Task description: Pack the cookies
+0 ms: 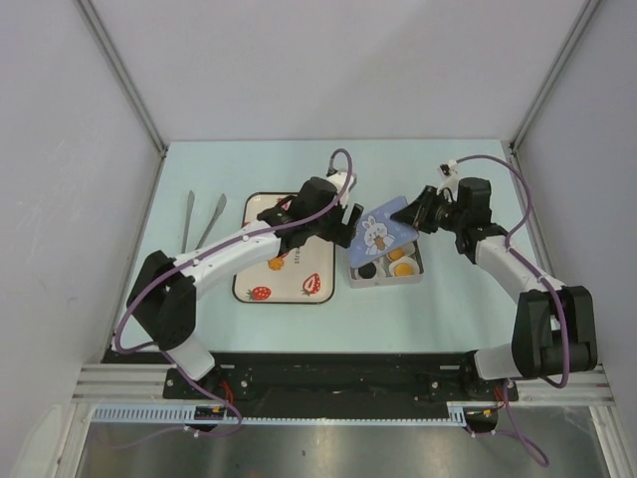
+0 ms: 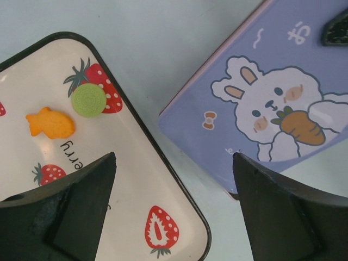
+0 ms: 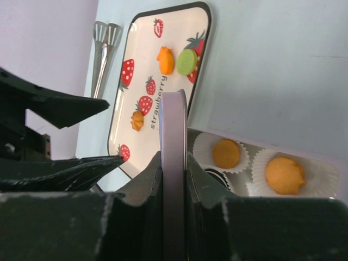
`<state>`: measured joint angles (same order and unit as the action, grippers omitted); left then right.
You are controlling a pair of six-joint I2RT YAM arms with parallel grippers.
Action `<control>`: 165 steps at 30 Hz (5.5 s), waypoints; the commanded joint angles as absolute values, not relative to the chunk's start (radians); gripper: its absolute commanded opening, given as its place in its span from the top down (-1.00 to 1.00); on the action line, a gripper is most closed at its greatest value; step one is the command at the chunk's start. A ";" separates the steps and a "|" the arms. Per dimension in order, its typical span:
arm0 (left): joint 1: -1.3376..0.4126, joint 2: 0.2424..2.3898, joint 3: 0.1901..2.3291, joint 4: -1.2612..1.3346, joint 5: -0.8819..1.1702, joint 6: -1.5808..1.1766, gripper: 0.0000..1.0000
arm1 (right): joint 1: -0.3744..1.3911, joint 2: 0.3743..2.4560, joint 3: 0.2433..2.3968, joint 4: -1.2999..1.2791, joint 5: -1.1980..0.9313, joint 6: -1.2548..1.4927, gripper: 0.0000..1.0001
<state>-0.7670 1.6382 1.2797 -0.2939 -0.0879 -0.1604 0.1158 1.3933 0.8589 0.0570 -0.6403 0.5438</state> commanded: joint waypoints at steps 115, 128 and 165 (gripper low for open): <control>-0.755 1.891 1.351 -0.063 0.400 -0.449 -0.89 | -0.238 1.434 0.561 0.601 -0.853 0.865 1.00; -0.755 2.008 1.508 -0.112 0.399 -0.449 -0.93 | -0.324 1.497 0.554 0.581 -0.917 0.808 1.00; -0.793 2.138 1.663 -0.184 0.390 -0.477 -0.96 | -0.354 1.543 0.554 0.540 -0.908 0.733 0.72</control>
